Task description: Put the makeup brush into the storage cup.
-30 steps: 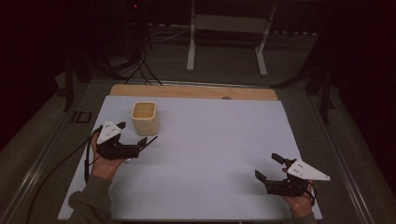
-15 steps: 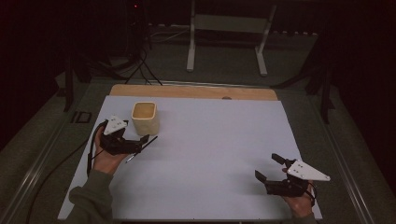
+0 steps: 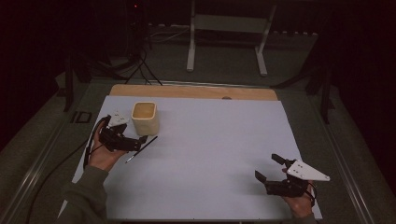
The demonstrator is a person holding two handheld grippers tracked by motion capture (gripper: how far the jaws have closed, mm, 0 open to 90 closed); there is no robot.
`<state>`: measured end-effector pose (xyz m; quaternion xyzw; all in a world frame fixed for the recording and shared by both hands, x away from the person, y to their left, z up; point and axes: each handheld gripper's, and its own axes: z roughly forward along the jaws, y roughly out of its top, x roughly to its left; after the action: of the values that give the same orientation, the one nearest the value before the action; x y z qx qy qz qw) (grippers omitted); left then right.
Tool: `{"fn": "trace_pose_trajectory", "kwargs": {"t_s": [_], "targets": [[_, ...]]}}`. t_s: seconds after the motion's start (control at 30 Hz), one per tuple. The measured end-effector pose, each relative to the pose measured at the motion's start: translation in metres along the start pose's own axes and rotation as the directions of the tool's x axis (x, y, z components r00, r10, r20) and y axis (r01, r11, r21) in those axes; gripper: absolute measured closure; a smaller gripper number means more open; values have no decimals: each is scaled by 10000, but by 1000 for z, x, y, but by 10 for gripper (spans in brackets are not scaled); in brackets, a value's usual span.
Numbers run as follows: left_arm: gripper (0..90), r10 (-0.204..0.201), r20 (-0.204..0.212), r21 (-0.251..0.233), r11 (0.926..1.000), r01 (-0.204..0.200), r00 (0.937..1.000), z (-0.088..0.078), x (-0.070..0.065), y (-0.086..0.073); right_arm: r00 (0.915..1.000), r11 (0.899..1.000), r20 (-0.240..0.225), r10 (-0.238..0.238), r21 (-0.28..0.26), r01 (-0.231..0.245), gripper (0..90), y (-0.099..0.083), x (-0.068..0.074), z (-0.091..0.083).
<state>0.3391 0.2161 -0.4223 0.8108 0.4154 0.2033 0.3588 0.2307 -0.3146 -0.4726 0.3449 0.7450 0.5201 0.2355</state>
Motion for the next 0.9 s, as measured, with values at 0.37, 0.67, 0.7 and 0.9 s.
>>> {"fn": "trace_pose_trajectory", "kwargs": {"t_s": [0.37, 0.67, 0.7, 0.9], "targets": [[40, 241, 112, 2095, 9775, -259, 9996, 11, 3, 6, 10000, 10000, -9, 9, 41, -9, 94, 0, 0, 0], [34, 421, 411, 3326, 9416, -534, 9983, 19, 7, 6, 10000, 10000, -25, -1, 69, 1, 94, -1, 1, 1], [34, 449, 417, 3459, 9365, -566, 9981, 20, 7, 6, 10000, 10000, -25, 0, 69, 0, 94, -1, 1, 1], [34, 703, 415, 4253, 9014, -813, 9967, 26, 6, 7, 10000, 9999, -8, 16, 104, -16, 94, -1, 0, 1]]}}
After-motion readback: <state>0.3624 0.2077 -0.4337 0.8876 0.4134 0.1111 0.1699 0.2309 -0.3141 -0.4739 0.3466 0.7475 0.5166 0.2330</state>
